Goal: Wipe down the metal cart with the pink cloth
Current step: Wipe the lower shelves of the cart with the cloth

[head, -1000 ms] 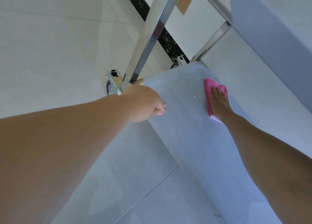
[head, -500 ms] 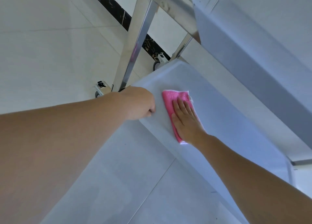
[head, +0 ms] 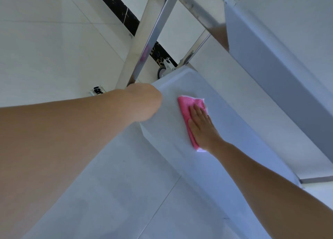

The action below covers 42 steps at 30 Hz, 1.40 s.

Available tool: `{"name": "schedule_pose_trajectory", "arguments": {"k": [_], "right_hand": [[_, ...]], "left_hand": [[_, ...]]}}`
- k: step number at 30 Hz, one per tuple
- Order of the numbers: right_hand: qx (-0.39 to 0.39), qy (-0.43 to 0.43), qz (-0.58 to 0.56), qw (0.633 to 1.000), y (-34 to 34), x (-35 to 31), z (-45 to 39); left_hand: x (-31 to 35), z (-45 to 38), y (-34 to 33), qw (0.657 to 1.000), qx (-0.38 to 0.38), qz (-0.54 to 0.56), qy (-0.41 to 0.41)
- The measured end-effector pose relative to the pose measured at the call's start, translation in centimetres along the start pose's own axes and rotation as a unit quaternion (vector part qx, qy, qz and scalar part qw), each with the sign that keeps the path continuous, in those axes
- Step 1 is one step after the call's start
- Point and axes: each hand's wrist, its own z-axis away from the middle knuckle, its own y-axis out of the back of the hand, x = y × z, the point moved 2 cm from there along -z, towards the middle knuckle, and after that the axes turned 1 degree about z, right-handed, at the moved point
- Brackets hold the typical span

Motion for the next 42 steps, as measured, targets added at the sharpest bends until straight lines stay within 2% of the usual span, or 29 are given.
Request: {"name": "schedule_pose_trajectory", "arguments": {"k": [5,7,9,14,20,23,26,29,36,42], "right_hand": [[-0.035,0.003,0.176,0.984,0.5,4.6,-6.8],[-0.045,-0.014,0.195,0.980,1.2,5.5,-9.2],[-0.051,-0.032,0.205,0.977,1.8,6.0,-11.3],[-0.053,-0.063,0.205,0.975,2.6,5.7,-15.1],[-0.031,0.035,0.224,0.973,2.4,3.4,-15.6],[-0.027,0.067,0.231,0.970,2.4,1.2,-15.3],[-0.025,0.091,0.243,0.965,2.4,-0.1,-14.4],[-0.012,0.125,0.248,0.961,2.1,-1.4,-13.2],[-0.024,0.158,0.290,0.944,1.6,-5.2,-9.3],[0.004,0.183,0.258,0.949,1.3,-8.4,-5.9]], "left_hand": [[-0.4,-3.5,-1.4,0.996,-0.081,0.017,0.029],[-0.4,-3.8,-1.4,0.995,-0.071,0.039,0.062],[-0.3,-3.8,-1.6,0.996,-0.041,0.056,0.056],[-0.3,-3.2,-1.4,0.996,-0.039,0.060,0.046],[-0.7,-2.7,-3.1,0.996,-0.084,0.036,0.021],[-1.2,-0.5,-4.1,0.995,-0.050,0.079,-0.025],[-1.5,3.1,-4.3,0.991,0.047,0.086,-0.089],[-2.1,6.4,-5.0,0.983,0.137,0.078,-0.095],[-2.4,11.0,-5.4,0.988,0.121,0.053,-0.077],[-2.4,12.8,-4.6,0.991,0.121,0.035,-0.045]]}}
